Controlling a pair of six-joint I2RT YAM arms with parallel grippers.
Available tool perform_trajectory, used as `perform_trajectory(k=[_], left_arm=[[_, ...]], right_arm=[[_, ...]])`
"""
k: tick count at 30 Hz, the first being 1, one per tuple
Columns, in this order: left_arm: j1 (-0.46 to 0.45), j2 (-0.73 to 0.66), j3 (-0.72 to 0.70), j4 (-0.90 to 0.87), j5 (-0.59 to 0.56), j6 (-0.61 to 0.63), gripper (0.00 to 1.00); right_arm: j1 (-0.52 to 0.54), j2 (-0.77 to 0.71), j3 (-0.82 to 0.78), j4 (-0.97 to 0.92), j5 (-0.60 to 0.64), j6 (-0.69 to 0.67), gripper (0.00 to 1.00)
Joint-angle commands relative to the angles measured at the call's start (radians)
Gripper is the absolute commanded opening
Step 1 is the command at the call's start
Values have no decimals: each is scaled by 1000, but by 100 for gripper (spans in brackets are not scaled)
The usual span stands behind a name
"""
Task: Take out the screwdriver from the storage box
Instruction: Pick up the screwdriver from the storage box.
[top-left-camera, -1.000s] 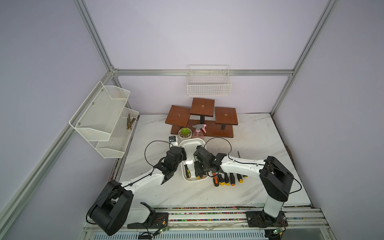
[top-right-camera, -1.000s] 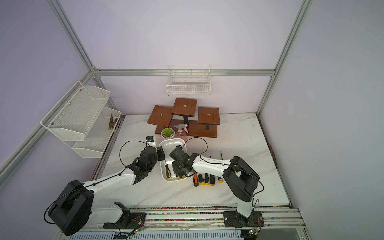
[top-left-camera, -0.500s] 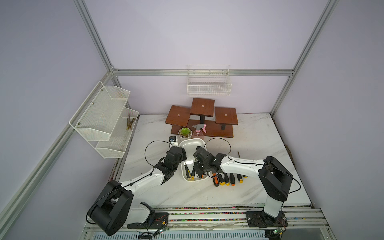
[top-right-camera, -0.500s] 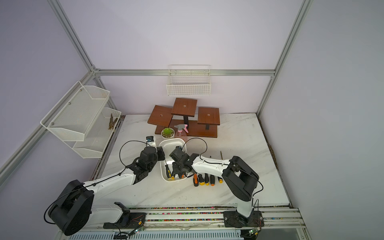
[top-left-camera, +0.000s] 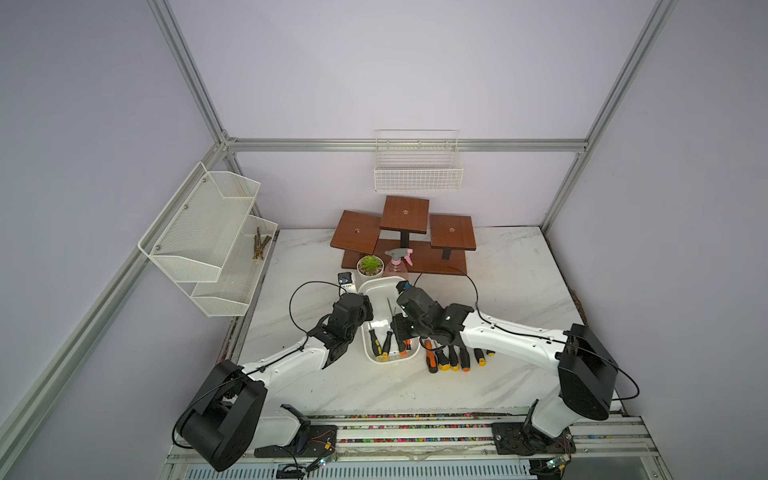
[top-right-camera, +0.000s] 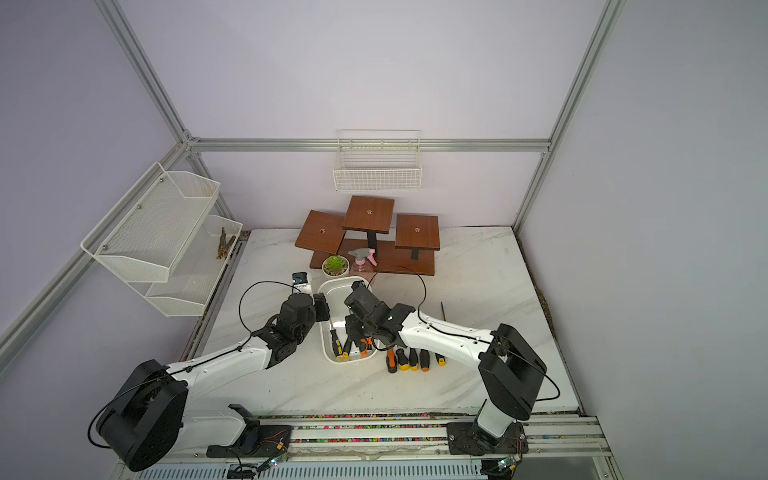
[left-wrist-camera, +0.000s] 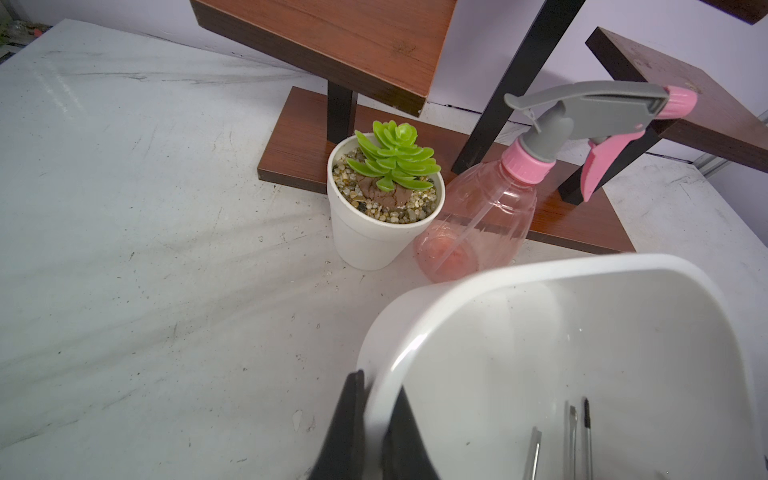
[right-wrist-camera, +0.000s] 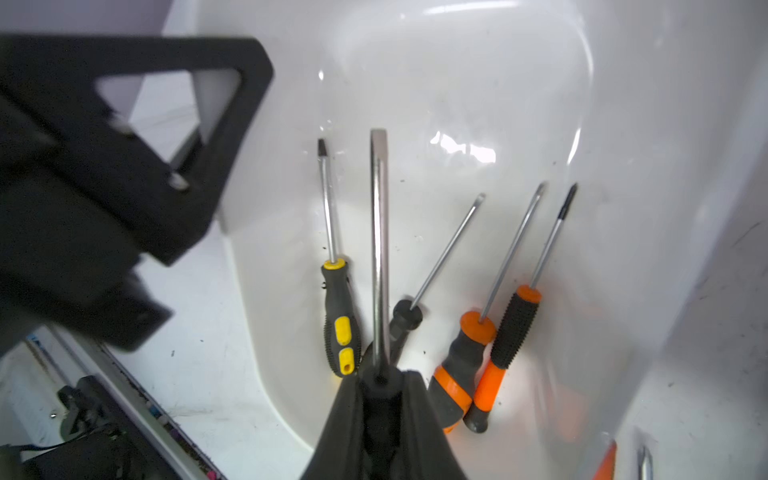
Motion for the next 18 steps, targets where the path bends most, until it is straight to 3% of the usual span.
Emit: perform_trajectory(k=[1,10,18], left_arm=[[-2,-10,-4,32,-4,3,0],[-2,-14,-8,32,-4,3,0],[-2,-17,-10,36,-5,3,0]], right_arm=[[5,-92,-60,-41,17,-10,0],[-28,-231,-127,-174,191,-42,0],[-284,-320,-180,-258,154,-143,0]])
